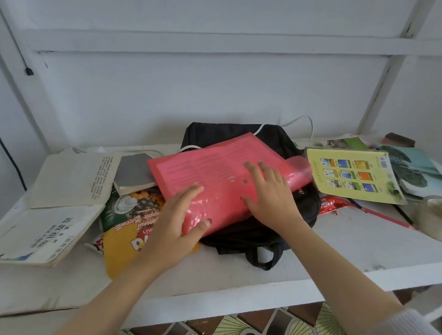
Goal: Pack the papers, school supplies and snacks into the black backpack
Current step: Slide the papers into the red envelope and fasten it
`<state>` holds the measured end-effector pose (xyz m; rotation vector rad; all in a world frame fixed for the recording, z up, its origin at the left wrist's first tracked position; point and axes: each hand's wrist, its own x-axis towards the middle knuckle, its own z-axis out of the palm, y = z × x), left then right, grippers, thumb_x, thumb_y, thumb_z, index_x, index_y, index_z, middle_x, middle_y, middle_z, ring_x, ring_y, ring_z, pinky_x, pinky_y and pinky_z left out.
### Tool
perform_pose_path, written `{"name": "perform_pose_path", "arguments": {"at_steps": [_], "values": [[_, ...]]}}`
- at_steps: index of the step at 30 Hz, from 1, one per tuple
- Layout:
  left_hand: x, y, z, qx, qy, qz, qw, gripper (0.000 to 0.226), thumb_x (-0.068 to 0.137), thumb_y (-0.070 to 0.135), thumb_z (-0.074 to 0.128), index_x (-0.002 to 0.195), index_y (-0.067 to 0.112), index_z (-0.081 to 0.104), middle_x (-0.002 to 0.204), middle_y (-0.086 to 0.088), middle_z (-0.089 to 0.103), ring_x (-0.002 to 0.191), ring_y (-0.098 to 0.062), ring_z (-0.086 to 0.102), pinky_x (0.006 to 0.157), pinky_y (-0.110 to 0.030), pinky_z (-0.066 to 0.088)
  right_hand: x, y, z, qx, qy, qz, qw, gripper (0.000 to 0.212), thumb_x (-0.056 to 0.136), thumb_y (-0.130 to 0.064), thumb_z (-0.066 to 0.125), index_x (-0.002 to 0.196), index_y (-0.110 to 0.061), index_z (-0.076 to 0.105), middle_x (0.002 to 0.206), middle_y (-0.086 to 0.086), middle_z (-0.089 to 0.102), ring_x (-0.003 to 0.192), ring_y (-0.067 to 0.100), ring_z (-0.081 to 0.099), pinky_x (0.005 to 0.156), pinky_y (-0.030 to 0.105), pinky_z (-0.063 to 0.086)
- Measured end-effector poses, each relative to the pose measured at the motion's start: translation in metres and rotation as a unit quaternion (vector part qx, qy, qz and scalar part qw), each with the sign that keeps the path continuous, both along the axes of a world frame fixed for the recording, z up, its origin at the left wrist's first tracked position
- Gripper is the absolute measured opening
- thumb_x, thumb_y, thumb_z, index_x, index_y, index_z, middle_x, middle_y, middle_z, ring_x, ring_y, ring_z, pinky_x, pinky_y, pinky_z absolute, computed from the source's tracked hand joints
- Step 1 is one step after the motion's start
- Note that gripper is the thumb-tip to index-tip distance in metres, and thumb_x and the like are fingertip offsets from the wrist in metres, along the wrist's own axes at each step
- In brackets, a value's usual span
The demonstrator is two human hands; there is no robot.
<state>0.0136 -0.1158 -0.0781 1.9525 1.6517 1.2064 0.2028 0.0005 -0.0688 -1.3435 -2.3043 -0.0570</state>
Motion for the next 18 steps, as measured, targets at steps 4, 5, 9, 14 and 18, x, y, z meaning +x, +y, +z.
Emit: {"name": "perform_pose_path", "arguments": {"at_steps": [4, 5, 9, 14, 18], "values": [[0.004, 0.013, -0.005, 0.085, 0.169, 0.057, 0.98, 0.042, 0.085, 0.044, 0.044, 0.115, 0.023, 0.065, 0.149, 0.005, 0.032, 0.139, -0.016, 0.021, 0.115, -0.046, 0.015, 0.004, 0.009, -0.007, -0.045, 0.005, 0.01, 0.999, 0.052, 0.086, -0.032, 0.062, 0.13, -0.012, 0.046, 0.13, 0.008, 0.051, 0.123, 0.027, 0.045, 0.105, 0.04, 0.031], [0.007, 0.015, -0.003, 0.091, 0.199, 0.077, 0.973, 0.042, 0.084, 0.044, 0.044, 0.11, 0.022, 0.068, 0.15, 0.0, 0.031, 0.14, -0.019, 0.018, 0.116, -0.047, 0.009, 0.006, 0.011, -0.008, -0.052, 0.002, 0.013, 0.999, 0.049, 0.086, -0.033, 0.061, 0.128, -0.011, 0.048, 0.127, 0.007, 0.054, 0.12, 0.025, 0.048, 0.104, 0.039, 0.033], [0.019, 0.029, -0.001, 0.067, 0.27, 0.093, 0.956, 0.04, 0.081, 0.046, 0.042, 0.097, 0.025, 0.073, 0.149, -0.005, 0.034, 0.141, -0.023, 0.017, 0.115, -0.038, -0.008, 0.009, 0.021, -0.009, -0.079, -0.013, 0.019, 0.997, 0.037, 0.088, -0.034, 0.058, 0.117, -0.011, 0.052, 0.11, 0.005, 0.06, 0.101, 0.025, 0.056, 0.088, 0.034, 0.041], [0.032, 0.047, -0.006, -0.017, 0.26, 0.073, 0.963, 0.042, 0.087, 0.044, 0.044, 0.12, 0.026, 0.062, 0.141, 0.002, 0.047, 0.136, -0.019, 0.032, 0.115, -0.034, 0.002, 0.006, 0.032, -0.008, -0.089, -0.043, 0.029, 0.995, 0.021, 0.092, -0.029, 0.053, 0.1, -0.01, 0.054, 0.098, 0.006, 0.06, 0.089, 0.024, 0.057, 0.069, 0.029, 0.036], [0.036, 0.064, -0.01, -0.102, 0.267, 0.041, 0.958, 0.056, 0.093, 0.042, 0.047, 0.143, 0.022, 0.034, 0.15, 0.005, 0.031, 0.139, -0.012, 0.022, 0.113, -0.027, 0.007, 0.0, 0.037, -0.011, -0.029, -0.131, 0.009, 0.991, 0.016, 0.078, -0.021, 0.072, 0.079, -0.012, 0.059, 0.077, 0.004, 0.061, 0.069, 0.021, 0.059, 0.054, 0.027, 0.037]]}}
